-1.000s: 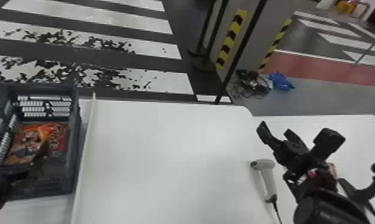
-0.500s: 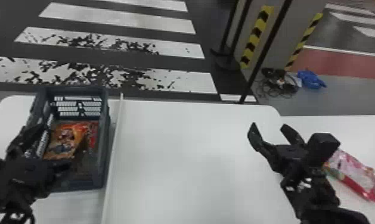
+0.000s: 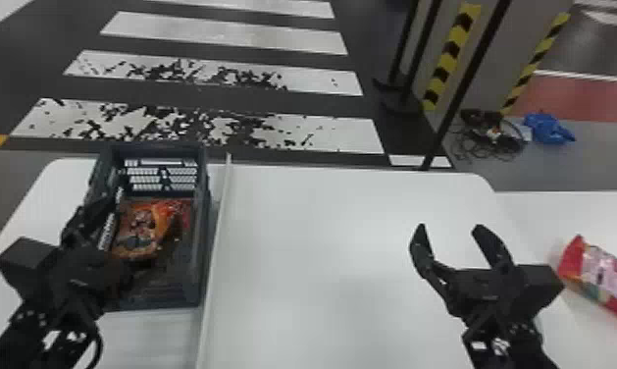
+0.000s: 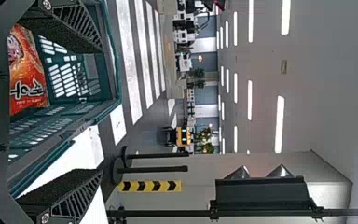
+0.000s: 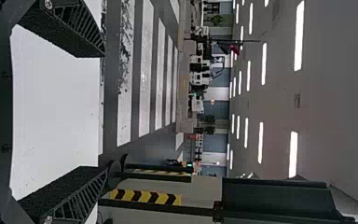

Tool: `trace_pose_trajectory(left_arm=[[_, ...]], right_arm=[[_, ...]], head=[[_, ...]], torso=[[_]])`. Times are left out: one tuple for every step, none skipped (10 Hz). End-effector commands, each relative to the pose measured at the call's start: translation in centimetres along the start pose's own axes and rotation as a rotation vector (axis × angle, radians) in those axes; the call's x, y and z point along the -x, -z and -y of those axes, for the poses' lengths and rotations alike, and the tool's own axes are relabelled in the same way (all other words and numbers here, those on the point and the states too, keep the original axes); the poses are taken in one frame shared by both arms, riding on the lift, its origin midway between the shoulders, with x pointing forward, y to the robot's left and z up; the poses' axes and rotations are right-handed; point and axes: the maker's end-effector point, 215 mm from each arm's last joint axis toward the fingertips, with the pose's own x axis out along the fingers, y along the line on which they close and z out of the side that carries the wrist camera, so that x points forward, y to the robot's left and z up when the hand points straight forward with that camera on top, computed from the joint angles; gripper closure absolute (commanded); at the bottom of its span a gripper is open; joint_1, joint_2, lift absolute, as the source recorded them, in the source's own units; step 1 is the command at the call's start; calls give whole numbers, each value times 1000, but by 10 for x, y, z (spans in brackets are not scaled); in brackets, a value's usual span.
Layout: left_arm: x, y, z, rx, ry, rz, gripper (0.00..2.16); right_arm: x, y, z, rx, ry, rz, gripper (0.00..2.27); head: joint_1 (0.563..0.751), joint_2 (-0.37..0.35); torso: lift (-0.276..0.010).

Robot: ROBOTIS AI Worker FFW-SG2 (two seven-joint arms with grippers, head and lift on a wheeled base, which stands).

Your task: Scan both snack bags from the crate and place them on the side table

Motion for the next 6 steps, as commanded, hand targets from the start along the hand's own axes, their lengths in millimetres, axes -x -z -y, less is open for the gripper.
trace_pose_trajectory(left_arm=[[-8,0,-3,-6,-2,-16,76],[-17,-7,-9,-13,-2,-12,73],[-28,-14,-14,-23,1,-16,73],[-39,-22,-21,-37,7,-23,73],[-49,-28,-24,-58,29,-38,70],[-57,-30,-30,-79,57,-62,70]], right_arm=[[9,8,-19,-7,-15,6,60],[11,14,-23,-7,-21,-4,60],[14,16,-22,-6,-20,-8,60],[17,19,-20,-4,-17,-13,60],[20,22,-18,-7,-14,-20,60],[24,26,-14,-8,-6,-29,60]], head=[[695,-153],[695,-142],[695,-128],[695,-120],[695,-118],[695,-115]], torso=[[-98],[-98],[-98],[-98],[-98],[-98]])
